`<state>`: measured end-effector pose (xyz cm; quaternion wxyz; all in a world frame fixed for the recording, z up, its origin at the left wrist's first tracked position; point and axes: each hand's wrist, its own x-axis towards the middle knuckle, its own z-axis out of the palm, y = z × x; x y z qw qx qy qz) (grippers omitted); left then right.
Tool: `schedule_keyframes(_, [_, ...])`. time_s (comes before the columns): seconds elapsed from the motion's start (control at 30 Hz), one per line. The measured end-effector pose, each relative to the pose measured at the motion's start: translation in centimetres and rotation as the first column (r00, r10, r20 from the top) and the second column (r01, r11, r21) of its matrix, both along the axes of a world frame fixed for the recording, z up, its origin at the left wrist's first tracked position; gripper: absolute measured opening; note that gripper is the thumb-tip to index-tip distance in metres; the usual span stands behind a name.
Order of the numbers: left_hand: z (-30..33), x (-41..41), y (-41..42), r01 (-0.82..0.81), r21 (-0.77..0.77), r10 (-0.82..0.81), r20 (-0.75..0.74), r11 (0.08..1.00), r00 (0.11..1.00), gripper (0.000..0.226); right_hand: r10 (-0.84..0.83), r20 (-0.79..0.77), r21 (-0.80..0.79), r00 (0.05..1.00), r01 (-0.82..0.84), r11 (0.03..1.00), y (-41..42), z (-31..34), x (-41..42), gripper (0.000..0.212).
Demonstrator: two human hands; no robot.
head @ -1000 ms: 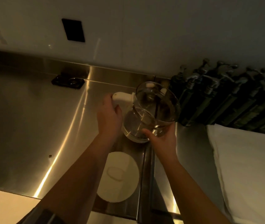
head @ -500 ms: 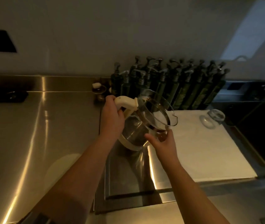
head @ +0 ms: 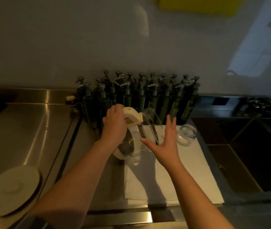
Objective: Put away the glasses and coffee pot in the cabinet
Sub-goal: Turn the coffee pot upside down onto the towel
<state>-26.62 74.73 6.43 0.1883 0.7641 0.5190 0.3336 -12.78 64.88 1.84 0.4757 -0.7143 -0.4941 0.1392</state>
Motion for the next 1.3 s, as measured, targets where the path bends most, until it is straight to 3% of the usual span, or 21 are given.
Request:
schedule_keyframes(0.1, [-0.1,2.7,-0.9,0.028,0.050,-0.022,-0.127,0.998,0.992,0.040,0.151,0.299,-0.033,0.942,-0.148,0.988,1.6,1.9,3.3,0.082])
schedule_keyframes(0.17, [-0.2,4.2,-1.2,0.079,0.092,-0.055,-0.232,0.993,0.971,0.043,0.236,0.376,-0.094,0.896,-0.216,0.972,2.7,3.1,4.8,0.067])
schedule_keyframes(0.3, [-0.6,6.1,-0.8,0.174,0.111,-0.115,-0.405,0.978,0.907,0.051,0.374,0.359,-0.254,0.855,-0.296,0.921,4.1,3.9,6.7,0.050])
schedule_keyframes(0.4, [-0.7,6.9,-0.2,0.246,0.124,-0.169,-0.441,0.961,0.881,0.048,0.406,0.236,-0.233,0.883,-0.355,0.906,4.6,3.9,7.3,0.028])
schedule_keyframes(0.47, [-0.7,7.1,0.3,0.292,0.125,-0.214,-0.429,0.948,0.878,0.043,0.401,0.178,-0.231,0.899,-0.358,0.905,4.9,3.6,7.2,0.025])
schedule_keyframes(0.6, [-0.7,6.7,1.6,0.350,0.138,-0.285,-0.351,0.926,0.892,0.040,0.324,0.224,-0.141,0.919,-0.299,0.944,5.5,2.0,6.6,0.021])
schedule_keyframes(0.7, [-0.5,5.5,1.9,0.283,0.117,-0.238,-0.297,0.952,0.925,0.056,0.235,0.272,-0.046,0.933,-0.231,0.972,5.8,0.6,5.5,0.025])
schedule_keyframes(0.8, [0.5,4.9,1.4,0.016,-0.089,-0.011,0.054,0.996,0.999,0.062,0.121,0.319,0.059,0.940,-0.147,0.987,6.1,-0.3,4.4,0.036])
schedule_keyframes(0.87, [1.2,5.2,1.4,-0.085,-0.349,0.160,0.192,0.933,0.968,0.063,0.082,0.377,0.080,0.923,-0.121,0.989,6.4,-0.8,3.8,0.045])
schedule_keyframes(0.97, [1.8,6.1,1.9,0.017,-0.700,0.321,0.349,0.714,0.880,0.072,0.040,0.458,0.080,0.888,-0.086,0.993,6.7,-1.2,3.3,0.046])
schedule_keyframes(1.07, [1.1,6.8,2.4,0.161,-0.793,0.391,0.452,0.588,0.801,0.066,0.016,0.522,0.123,0.853,-0.094,0.988,6.4,-1.5,3.1,0.035])
schedule_keyframes(1.2, [0.2,7.4,2.4,0.266,-0.777,0.417,0.554,0.571,0.721,0.055,-0.017,0.573,0.113,0.819,-0.058,0.992,6.3,-2.1,3.4,0.040])
schedule_keyframes(1.3, [-1.4,7.2,2.4,0.221,-0.759,0.422,0.550,0.612,0.721,0.054,0.124,0.577,0.030,0.807,-0.173,0.984,6.2,-2.0,4.4,0.044])
